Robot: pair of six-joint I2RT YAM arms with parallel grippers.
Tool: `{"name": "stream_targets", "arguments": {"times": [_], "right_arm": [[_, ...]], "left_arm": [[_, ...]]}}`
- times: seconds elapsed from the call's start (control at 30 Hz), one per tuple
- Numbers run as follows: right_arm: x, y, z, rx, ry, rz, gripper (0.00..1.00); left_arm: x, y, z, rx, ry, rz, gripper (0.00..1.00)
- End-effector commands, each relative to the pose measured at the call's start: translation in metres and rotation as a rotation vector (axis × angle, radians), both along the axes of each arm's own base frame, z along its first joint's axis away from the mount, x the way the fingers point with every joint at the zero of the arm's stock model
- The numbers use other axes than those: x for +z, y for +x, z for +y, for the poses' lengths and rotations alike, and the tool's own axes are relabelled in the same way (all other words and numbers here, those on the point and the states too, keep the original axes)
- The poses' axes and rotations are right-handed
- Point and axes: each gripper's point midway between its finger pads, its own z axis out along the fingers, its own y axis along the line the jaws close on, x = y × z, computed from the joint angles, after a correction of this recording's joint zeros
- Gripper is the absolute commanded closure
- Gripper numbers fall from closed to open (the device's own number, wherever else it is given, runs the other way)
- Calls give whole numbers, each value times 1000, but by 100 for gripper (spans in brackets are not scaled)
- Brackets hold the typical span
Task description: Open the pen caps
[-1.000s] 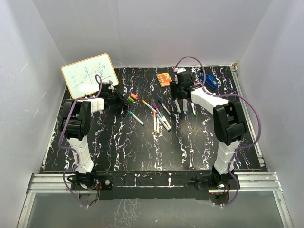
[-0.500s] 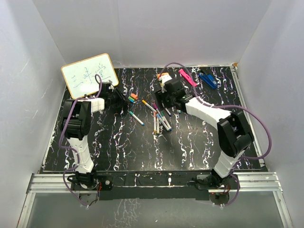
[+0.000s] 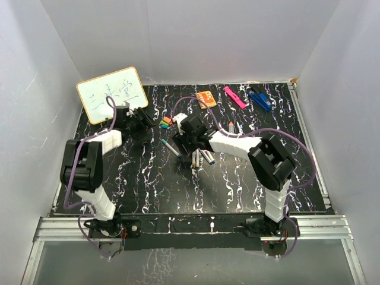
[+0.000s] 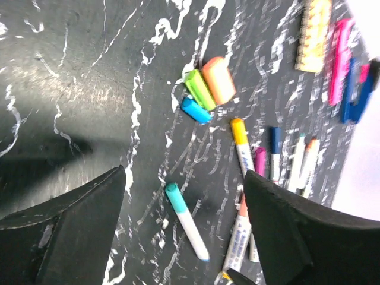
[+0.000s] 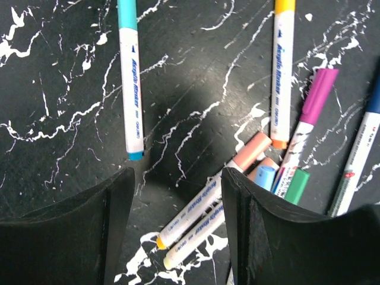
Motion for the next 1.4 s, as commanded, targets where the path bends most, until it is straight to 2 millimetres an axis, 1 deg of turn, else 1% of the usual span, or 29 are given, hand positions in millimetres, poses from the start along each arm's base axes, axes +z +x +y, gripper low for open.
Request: {"name": "stream_targets", "arguments": {"times": [0.0,0.03,0.13,0.23,0.3,0.43,0.67,0.83,0.9,0.97,1.13,1.17,1.2,1.27,1.37], "right_arm": [[21,13,28,42,44,-72,42],[19,13,30,47,43,-70,42],[13,11,39,63,39,-63,42],[7,9,46,78,34,-52,42],[4,8,49,85,30,-46,42],[-1,6,55,97,27,-36,42],[-14,3,59,105,19,-14,45],[-22,1,61,113,10,1,54],[-26,-1,61,116,5,9,59],[-30,-3,60,118,0,18,68],[-36,-7,56,116,-20,33,97],[-37,-7,54,115,-26,34,100],[-36,-6,51,106,-32,28,100],[-29,-4,48,91,-26,-1,100],[3,1,46,61,42,-84,100]], "left_arm": [[79,-5,17,52,12,-234,6],[90,-9,20,60,18,-270,2],[119,-20,22,58,18,-340,1],[136,-31,24,62,11,-382,1],[143,-37,26,74,11,-400,1],[149,-45,32,97,25,-415,1],[155,-51,38,102,62,-416,1],[159,-54,41,111,80,-420,1],[161,-55,42,112,86,-425,1],[162,-55,42,113,87,-423,1],[163,-56,41,105,84,-424,1],[163,-56,40,99,80,-428,1],[162,-56,38,89,72,-430,1],[161,-57,32,61,49,-438,2],[155,-58,19,7,-9,-435,2]]}}
